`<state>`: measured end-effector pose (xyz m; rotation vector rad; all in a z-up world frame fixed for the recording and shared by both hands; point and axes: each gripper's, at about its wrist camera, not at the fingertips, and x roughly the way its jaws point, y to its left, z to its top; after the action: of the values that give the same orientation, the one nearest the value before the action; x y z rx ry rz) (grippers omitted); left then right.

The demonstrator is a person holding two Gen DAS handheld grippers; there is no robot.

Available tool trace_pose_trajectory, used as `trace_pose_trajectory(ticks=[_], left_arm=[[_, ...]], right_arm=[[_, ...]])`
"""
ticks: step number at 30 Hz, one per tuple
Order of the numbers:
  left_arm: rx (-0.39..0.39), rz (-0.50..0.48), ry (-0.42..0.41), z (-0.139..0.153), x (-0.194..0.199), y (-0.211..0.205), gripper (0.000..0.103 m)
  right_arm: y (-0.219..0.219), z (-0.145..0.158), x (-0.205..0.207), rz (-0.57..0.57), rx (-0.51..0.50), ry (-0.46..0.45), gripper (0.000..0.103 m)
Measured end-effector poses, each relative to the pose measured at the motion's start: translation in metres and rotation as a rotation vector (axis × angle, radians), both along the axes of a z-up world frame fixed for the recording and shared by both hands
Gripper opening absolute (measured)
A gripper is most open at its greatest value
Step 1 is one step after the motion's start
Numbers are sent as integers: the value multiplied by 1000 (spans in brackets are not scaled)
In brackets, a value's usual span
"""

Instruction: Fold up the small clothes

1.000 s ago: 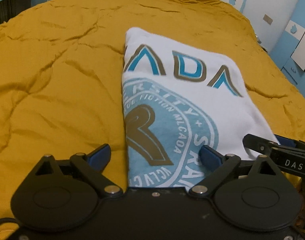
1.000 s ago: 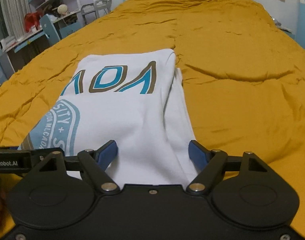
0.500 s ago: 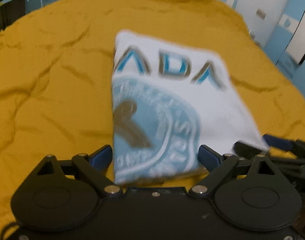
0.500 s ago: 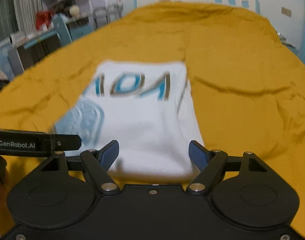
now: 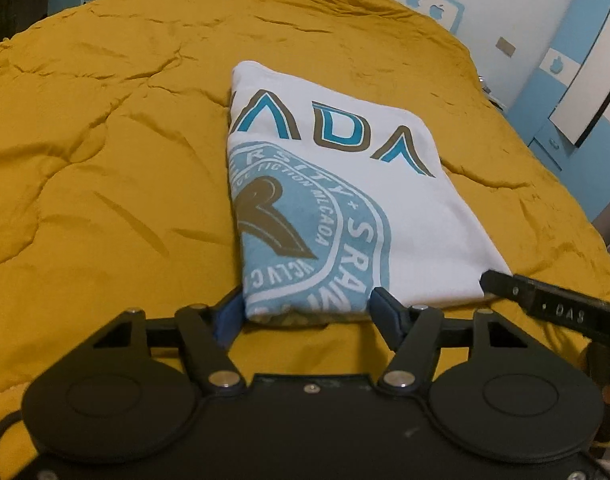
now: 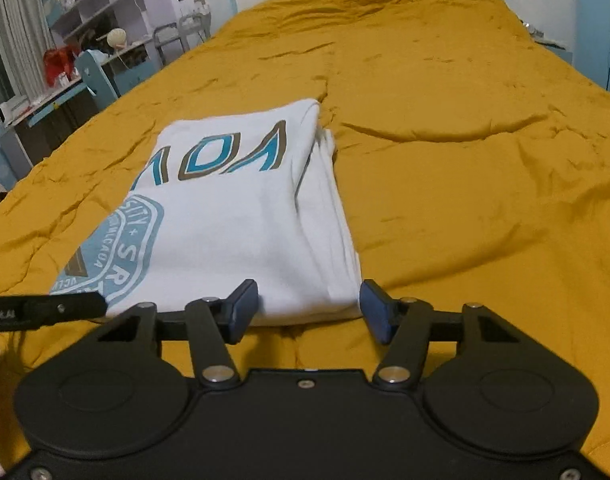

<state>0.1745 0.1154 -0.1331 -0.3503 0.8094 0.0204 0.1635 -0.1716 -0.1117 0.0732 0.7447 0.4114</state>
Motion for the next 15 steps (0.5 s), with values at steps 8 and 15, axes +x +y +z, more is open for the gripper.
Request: trace_pose_trajectory(ticks=[8, 15], left_arm=[[45, -20, -15, -2, -8, 2, 44], [26, -25, -15, -1, -14, 21, 13]], right_arm=[[-2, 0, 5, -16, -4, 2, 42], [-5, 2, 7, -13, -14, -6, 24]])
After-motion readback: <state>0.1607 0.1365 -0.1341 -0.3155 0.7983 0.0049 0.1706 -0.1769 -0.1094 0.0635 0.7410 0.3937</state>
